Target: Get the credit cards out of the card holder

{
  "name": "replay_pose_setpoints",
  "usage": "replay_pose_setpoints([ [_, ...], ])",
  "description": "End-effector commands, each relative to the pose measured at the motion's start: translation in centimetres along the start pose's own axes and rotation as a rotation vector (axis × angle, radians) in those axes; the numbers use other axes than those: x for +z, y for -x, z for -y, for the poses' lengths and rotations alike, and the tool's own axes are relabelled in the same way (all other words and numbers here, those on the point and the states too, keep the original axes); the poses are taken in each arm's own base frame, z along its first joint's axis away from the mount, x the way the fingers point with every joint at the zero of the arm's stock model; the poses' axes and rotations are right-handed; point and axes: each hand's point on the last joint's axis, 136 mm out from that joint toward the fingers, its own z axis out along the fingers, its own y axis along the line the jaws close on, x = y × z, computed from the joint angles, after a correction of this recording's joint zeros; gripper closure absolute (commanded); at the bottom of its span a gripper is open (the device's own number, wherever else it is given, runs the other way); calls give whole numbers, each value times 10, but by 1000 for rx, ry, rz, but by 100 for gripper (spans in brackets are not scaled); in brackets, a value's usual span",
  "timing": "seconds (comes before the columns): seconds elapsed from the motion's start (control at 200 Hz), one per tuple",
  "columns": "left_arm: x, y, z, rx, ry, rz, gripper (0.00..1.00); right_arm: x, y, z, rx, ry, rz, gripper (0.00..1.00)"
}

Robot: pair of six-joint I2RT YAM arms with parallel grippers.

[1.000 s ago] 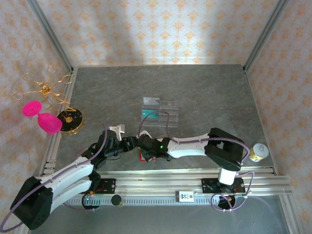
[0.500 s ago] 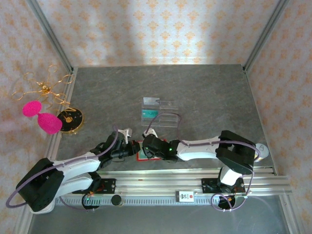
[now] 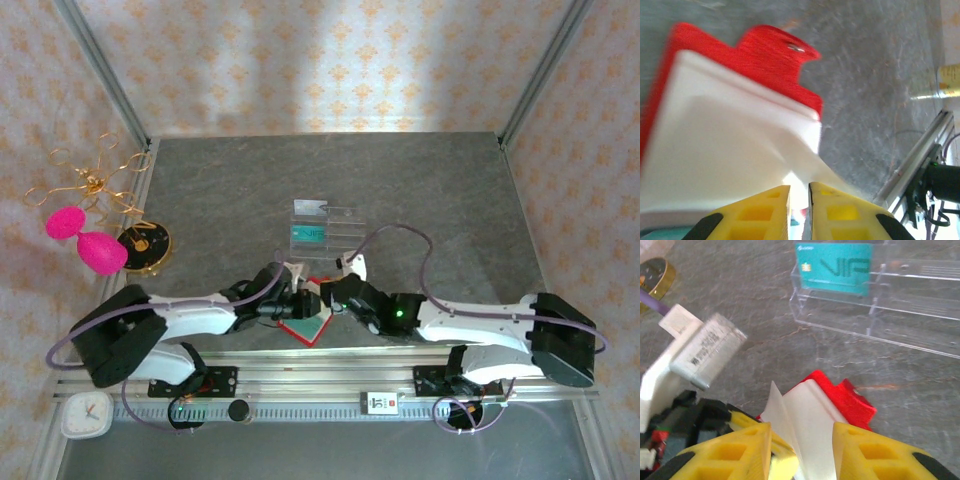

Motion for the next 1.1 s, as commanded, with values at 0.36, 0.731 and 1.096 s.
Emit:
replay_pose_setpoints([
  [0.36, -38, 10, -12, -23, 63, 113, 66, 19, -13, -4, -52, 150, -194, 76],
  [0.731, -59, -18, -34, -91, 20, 121, 64, 82, -48, -11, -204, 86, -397, 77],
  [1.096, -37, -17, -64, -84, 136, 71, 78, 73, -84, 47, -20, -132, -445, 84],
])
